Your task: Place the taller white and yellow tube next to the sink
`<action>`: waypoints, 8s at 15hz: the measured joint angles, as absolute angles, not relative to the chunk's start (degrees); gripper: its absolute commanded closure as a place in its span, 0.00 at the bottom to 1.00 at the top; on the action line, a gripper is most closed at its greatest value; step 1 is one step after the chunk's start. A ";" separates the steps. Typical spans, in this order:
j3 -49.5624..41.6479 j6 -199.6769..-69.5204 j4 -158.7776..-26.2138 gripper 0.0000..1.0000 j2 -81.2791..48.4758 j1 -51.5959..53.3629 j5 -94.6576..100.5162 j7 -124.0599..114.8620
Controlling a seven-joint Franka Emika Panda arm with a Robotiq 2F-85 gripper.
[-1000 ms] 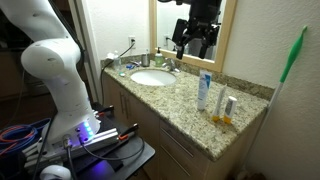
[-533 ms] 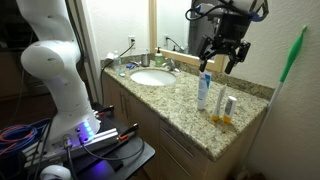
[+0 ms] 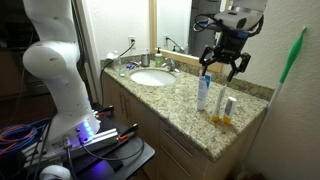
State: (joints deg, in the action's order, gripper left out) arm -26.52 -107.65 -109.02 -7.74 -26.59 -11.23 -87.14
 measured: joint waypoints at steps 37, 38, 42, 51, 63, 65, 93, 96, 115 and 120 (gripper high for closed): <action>-25.33 -119.30 -107.05 0.99 -16.50 -24.82 -16.09 -103.51; -25.33 -119.16 -107.13 0.99 -16.17 -24.84 -16.09 -102.91; -25.96 -117.00 -107.21 0.99 -12.26 -25.03 -15.92 -99.63; -28.25 -109.78 -106.43 0.97 8.64 -25.94 -14.54 -89.68; -16.16 -110.51 -107.12 0.97 21.16 -22.17 -8.00 -87.66; -13.56 -109.69 -108.10 0.97 22.71 -19.78 -7.96 -87.18; -5.34 -119.12 -108.29 0.99 -1.92 -8.13 -3.45 -101.30; -5.43 -118.75 -108.38 0.99 -2.58 -7.80 -4.11 -101.19; -6.72 -127.85 -109.13 0.99 -14.73 -4.42 -7.07 -103.62; -7.56 -130.33 -109.19 0.65 -15.32 -4.48 -7.72 -104.10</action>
